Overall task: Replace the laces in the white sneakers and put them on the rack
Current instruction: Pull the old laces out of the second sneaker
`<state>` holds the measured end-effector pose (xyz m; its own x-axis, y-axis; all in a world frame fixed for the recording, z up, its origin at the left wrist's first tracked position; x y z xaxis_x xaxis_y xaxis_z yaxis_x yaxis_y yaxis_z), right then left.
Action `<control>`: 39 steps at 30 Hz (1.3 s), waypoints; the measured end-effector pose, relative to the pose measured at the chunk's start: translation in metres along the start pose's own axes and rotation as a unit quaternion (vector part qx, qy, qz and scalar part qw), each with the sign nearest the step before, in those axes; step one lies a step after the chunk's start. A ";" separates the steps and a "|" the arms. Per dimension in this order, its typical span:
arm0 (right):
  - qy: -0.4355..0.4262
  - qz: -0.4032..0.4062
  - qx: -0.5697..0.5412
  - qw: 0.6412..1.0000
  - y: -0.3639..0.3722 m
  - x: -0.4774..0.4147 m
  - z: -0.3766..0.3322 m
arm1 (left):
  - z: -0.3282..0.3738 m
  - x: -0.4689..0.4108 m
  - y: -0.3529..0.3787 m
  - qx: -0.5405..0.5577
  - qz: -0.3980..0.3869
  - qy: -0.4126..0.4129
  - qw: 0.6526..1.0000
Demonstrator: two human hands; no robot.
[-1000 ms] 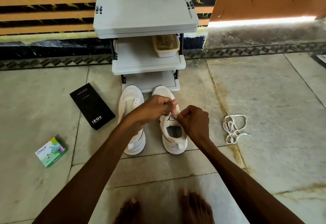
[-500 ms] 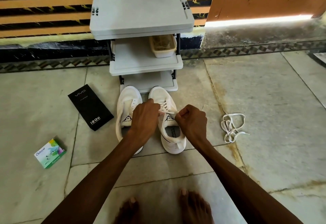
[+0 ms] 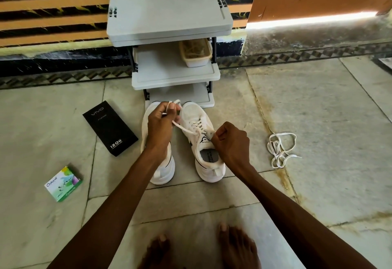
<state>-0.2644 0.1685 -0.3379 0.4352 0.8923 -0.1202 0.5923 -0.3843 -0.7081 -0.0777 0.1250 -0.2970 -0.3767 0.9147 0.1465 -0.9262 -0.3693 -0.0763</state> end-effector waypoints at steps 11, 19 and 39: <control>-0.144 -0.075 0.130 0.978 0.007 -0.002 -0.007 | 0.003 0.031 0.005 -0.550 -0.053 0.263 0.791; -0.174 -0.074 0.152 0.970 0.007 -0.009 -0.006 | -0.008 0.048 0.022 -0.476 -0.091 0.219 0.847; -0.114 -0.163 -0.022 0.980 0.004 -0.024 -0.009 | -0.032 0.025 0.026 -0.394 -0.096 0.115 0.907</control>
<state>-0.2658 0.1437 -0.3315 0.0579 0.9971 -0.0485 0.7059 -0.0753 -0.7043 -0.1101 0.1432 -0.3267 -0.1127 0.9932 0.0281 -0.6410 -0.0511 -0.7658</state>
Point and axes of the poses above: each hand's wrist, its own x-axis away from the middle knuckle, its own y-axis out of the palm, z = x × y, the point moved 3 cm from there along -x, towards the middle knuckle, and after that the axes turned 12 degrees about z, right-handed, at the moved point
